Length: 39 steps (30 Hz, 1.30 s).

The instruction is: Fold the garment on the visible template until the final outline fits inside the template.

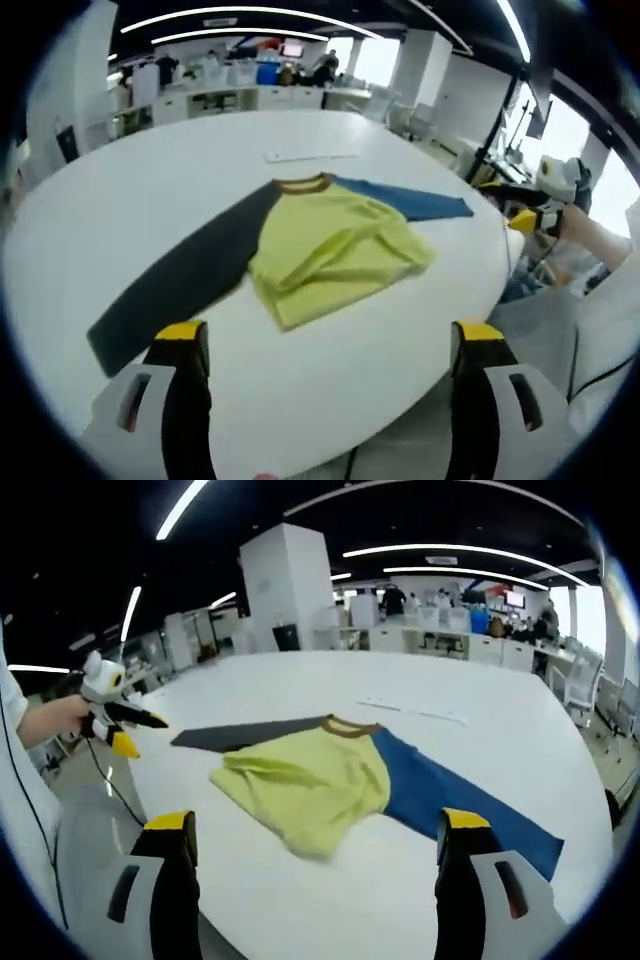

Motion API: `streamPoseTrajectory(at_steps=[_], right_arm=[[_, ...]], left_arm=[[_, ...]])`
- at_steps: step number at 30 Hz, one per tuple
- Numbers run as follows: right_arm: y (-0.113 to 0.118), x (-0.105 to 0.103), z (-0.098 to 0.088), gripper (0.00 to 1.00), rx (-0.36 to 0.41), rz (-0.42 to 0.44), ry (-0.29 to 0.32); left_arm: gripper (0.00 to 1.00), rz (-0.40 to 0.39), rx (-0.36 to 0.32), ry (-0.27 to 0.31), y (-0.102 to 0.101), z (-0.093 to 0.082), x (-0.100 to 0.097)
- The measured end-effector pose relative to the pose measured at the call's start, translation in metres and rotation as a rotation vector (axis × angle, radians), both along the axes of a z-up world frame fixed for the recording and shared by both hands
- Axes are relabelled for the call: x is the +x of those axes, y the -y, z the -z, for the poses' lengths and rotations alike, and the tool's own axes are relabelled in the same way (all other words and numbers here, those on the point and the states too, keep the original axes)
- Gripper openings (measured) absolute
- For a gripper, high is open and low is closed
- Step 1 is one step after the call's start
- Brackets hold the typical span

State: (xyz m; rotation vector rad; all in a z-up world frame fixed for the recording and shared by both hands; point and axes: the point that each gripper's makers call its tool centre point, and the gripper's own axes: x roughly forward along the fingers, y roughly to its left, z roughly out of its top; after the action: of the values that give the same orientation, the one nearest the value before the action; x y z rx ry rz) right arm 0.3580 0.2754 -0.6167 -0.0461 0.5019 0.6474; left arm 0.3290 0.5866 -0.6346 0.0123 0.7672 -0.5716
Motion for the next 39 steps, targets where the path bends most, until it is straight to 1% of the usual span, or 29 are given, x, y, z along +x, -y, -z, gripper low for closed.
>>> streamPoseTrajectory(at_steps=[8,13,20,24,28,39], right_arm=[[0.006,-0.015,-0.001,1.0,0.005,0.016,-0.007],[0.009,-0.023,-0.004,0.99,0.007,0.027,-0.005],[0.013,-0.034,-0.001,0.99,0.01,0.043,-0.008],[0.015,-0.037,0.002,0.99,0.003,0.046,-0.02],[0.016,-0.037,0.001,0.99,0.006,0.053,-0.014],[0.013,-0.039,0.004,0.99,0.008,0.049,-0.025]], left_arm=[[0.97,-0.004,0.0,0.01,-0.001,-0.005,-0.015],[0.97,-0.017,0.002,0.015,-0.005,-0.006,-0.018],[0.97,-0.026,0.003,0.018,-0.007,-0.006,-0.022],[0.97,-0.021,0.003,0.019,-0.004,-0.006,-0.024],[0.97,-0.015,0.003,0.018,-0.002,-0.006,-0.025],[0.96,-0.006,0.01,0.011,-0.001,-0.005,-0.027]])
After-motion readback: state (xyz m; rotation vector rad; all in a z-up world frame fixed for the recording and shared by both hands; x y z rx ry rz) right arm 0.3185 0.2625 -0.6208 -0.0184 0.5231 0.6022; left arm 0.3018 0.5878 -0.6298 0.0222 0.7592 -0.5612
